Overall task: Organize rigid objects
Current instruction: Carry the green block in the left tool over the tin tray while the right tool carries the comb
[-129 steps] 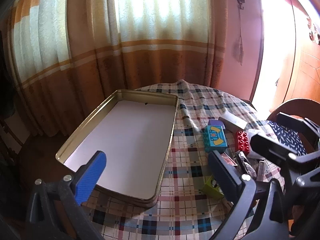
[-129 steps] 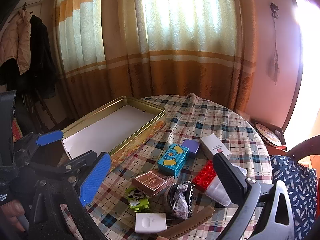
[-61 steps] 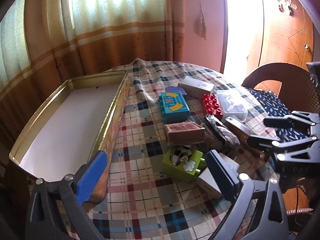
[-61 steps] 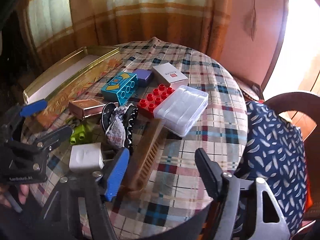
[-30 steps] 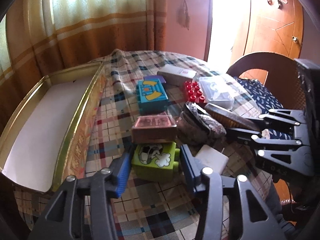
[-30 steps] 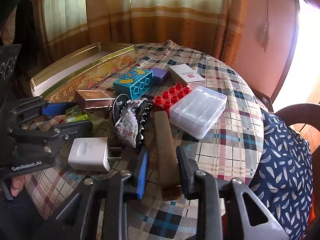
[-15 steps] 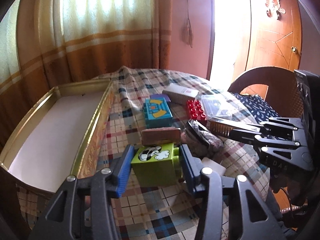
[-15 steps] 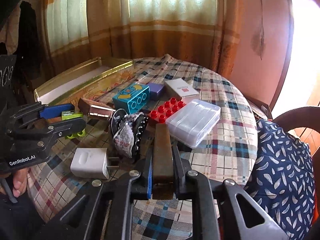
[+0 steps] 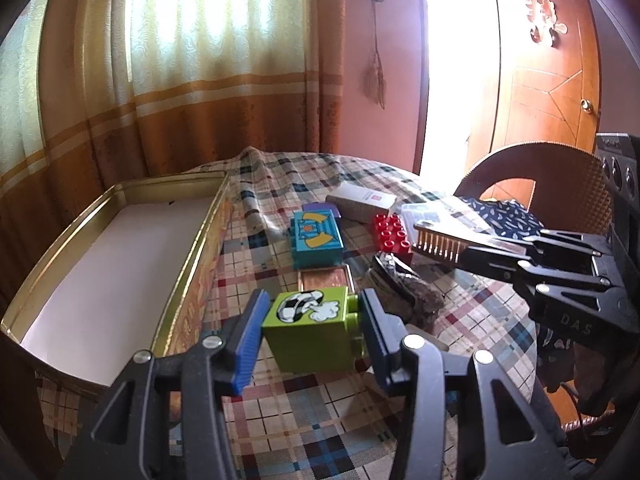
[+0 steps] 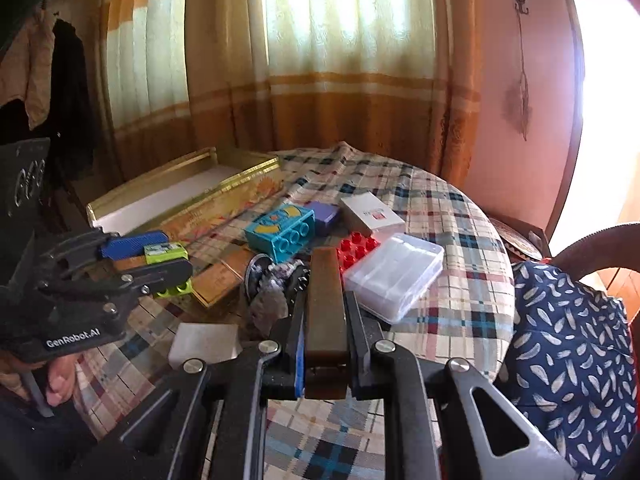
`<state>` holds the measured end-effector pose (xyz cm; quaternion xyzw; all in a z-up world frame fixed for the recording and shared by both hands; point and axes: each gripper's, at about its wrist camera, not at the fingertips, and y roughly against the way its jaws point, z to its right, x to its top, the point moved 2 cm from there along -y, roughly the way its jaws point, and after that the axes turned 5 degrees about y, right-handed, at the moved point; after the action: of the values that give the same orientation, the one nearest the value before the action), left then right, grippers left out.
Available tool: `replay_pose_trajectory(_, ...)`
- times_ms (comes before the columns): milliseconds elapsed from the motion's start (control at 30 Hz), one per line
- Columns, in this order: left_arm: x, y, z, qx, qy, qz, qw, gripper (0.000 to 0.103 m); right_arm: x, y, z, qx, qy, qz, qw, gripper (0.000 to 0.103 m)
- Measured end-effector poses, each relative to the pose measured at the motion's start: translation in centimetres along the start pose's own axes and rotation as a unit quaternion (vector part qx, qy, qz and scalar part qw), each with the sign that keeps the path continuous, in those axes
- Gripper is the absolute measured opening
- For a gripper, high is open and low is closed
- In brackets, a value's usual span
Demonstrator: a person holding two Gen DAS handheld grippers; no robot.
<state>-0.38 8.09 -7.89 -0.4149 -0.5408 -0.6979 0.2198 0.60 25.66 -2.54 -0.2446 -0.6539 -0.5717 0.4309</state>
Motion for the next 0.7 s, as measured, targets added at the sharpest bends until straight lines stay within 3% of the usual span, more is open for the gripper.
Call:
replay_pose_trajectory(133, 0.0, 0.0, 0.0, 0.000, -0.001, 0.002, 1.0000, 0.046, 0.5, 0.1, -0.2, 0.007, -0.004, 0.024, 1.000, 0.017)
replay_pose_trajectory(700, 0.0, 0.3, -0.3, 0.007, 0.008, 0.012, 0.9999, 0.046, 1.6, -2.5, -1.8, 0.019, -0.005, 0.046, 0.999, 0.017)
